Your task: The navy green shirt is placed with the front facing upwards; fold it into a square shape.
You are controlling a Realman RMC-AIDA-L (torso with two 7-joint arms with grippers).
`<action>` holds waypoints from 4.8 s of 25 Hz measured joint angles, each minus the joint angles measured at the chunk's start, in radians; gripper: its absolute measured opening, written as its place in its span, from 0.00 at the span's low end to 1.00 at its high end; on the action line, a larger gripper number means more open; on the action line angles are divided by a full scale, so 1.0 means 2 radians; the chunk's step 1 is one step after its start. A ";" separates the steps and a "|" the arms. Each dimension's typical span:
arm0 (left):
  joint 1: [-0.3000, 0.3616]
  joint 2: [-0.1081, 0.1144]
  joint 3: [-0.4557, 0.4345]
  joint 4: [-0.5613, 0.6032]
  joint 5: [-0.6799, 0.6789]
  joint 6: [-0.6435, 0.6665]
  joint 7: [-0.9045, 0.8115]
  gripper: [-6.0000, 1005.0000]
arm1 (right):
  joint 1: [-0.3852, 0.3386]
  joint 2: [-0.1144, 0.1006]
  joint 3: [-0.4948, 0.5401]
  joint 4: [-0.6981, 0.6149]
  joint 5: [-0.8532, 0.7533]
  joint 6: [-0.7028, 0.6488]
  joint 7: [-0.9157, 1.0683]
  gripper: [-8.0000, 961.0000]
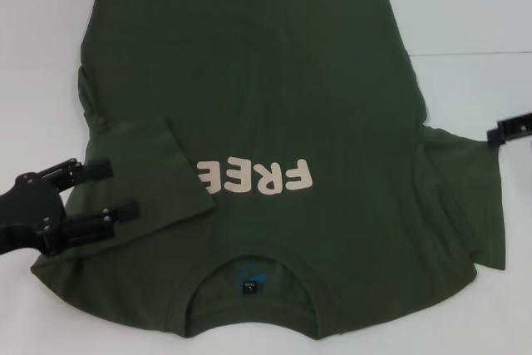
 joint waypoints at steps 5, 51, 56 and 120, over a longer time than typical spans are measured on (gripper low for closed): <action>0.001 -0.001 0.000 -0.007 0.000 -0.004 0.006 0.90 | 0.000 0.001 -0.002 0.037 -0.018 0.034 0.008 0.96; 0.002 -0.006 0.001 -0.032 -0.002 -0.026 0.018 0.90 | 0.011 -0.009 -0.045 0.193 -0.022 0.166 0.020 0.96; 0.002 -0.006 0.001 -0.033 -0.002 -0.026 0.018 0.90 | 0.012 -0.009 -0.043 0.197 -0.021 0.167 0.020 0.96; -0.001 -0.009 0.001 -0.043 -0.004 -0.033 0.023 0.90 | 0.000 -0.035 -0.030 0.249 0.075 0.168 0.023 0.70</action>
